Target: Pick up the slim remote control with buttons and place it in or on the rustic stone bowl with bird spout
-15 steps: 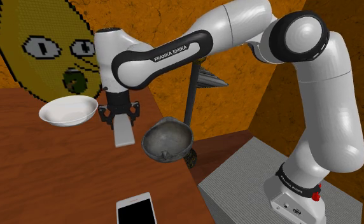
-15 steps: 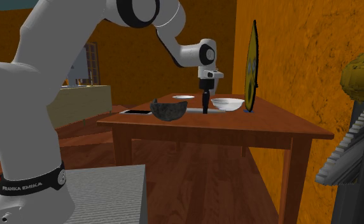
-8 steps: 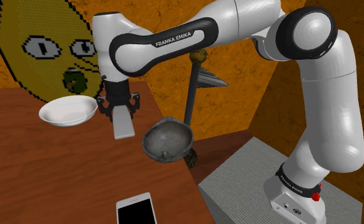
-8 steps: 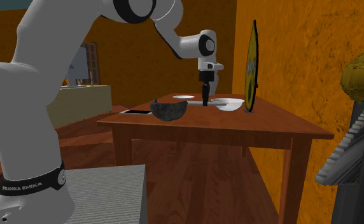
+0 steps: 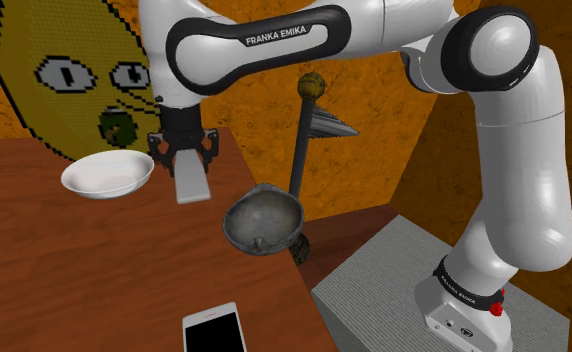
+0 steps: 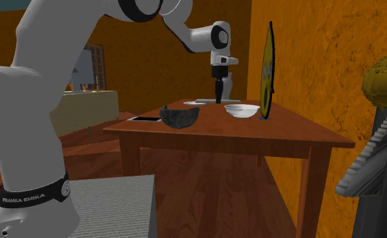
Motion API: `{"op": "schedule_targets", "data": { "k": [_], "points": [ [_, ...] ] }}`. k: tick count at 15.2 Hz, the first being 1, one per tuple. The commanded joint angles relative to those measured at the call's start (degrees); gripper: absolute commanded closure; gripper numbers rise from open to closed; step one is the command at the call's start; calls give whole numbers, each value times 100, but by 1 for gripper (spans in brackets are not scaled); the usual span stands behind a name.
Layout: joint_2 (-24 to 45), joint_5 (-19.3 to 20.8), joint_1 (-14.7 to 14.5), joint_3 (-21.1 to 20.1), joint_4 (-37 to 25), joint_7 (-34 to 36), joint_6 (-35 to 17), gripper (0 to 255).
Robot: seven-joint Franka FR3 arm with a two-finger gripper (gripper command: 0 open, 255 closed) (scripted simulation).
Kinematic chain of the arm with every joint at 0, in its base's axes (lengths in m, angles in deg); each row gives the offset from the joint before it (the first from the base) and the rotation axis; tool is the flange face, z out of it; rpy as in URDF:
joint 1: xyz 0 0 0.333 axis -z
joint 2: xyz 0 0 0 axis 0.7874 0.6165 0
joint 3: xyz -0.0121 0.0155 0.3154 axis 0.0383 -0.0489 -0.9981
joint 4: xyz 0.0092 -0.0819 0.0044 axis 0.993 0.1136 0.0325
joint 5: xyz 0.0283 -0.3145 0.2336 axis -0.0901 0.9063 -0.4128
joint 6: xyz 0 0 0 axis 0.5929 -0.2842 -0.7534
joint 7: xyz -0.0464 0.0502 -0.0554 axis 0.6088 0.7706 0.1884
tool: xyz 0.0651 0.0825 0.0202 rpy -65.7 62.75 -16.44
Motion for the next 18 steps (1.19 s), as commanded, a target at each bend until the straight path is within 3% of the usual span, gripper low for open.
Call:
{"op": "schedule_targets", "data": {
  "k": [1, 13, 18],
  "points": [
    [-22, -17, -17, -12, -121, -10, 139, 255],
    [-47, -59, -145, -46, -980, -82, 997, 255],
    [-1488, -702, 446, -303, 1032, -134, 291, 255]
  ]
}}
